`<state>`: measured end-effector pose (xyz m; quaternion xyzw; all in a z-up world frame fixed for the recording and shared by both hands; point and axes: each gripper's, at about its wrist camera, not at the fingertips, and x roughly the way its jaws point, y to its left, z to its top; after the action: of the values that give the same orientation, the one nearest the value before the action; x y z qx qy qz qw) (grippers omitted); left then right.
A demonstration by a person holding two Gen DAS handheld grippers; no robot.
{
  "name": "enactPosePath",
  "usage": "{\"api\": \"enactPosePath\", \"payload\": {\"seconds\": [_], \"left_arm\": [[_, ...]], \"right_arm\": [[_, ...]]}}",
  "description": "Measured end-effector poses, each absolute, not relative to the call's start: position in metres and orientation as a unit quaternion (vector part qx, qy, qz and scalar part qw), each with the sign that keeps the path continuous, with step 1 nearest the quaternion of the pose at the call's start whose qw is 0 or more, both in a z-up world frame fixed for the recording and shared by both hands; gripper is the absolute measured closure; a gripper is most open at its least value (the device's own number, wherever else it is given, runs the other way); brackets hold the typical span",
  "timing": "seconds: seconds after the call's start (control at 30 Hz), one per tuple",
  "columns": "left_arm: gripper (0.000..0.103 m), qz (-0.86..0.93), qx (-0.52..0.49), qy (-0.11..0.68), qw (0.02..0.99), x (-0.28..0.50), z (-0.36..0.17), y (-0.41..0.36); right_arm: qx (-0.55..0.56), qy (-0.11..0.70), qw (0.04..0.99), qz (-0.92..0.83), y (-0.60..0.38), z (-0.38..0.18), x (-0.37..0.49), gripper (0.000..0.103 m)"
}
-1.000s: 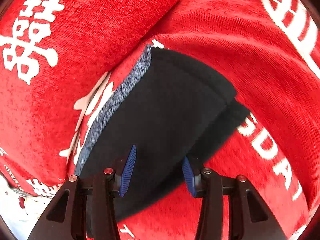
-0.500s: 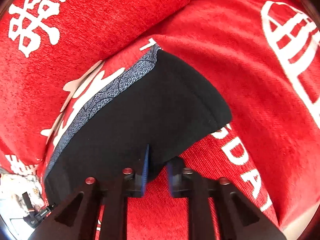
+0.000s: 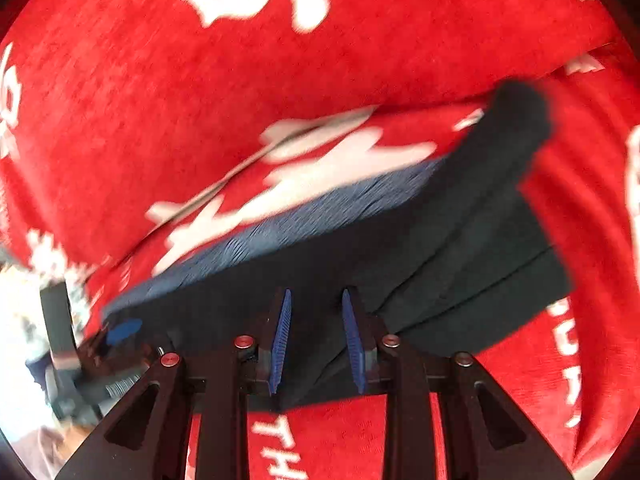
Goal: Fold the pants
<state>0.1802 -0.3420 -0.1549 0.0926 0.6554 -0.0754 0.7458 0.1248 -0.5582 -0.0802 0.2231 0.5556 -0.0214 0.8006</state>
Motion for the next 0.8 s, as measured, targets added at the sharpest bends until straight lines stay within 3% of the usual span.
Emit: {"api": "enactPosePath", "payload": {"seconds": [0.2,0.37,0.53,0.63,0.67,0.8], "left_arm": [[0.000,-0.088,0.090,0.651,0.748,0.164,-0.151,-0.341],[0.000,-0.088,0.104,0.646,0.751,0.163,-0.149,-0.345],[0.000,-0.085,0.100,0.646,0.752,0.164,-0.153,-0.342],[0.000,-0.085,0.098,0.643,0.755,0.164,-0.153,-0.342],[0.000,-0.086,0.096,0.642,0.756,0.164,-0.153,-0.341],[0.000,-0.080,0.091,0.647,0.753,0.164,-0.154,-0.342]], "right_arm": [[0.253,0.517,0.802,-0.162,-0.621,-0.063,0.082,0.072],[0.259,0.552,0.792,-0.021,-0.593,-0.090,0.123,0.072],[0.197,0.581,0.785,0.085,-0.538,-0.134,0.183,0.072],[0.219,0.568,0.792,0.049,-0.559,-0.148,0.192,0.085],[0.240,0.563,0.790,0.026,-0.574,-0.151,0.189,0.097],[0.240,0.560,0.791,-0.062,-0.621,-0.151,0.179,0.099]]}}
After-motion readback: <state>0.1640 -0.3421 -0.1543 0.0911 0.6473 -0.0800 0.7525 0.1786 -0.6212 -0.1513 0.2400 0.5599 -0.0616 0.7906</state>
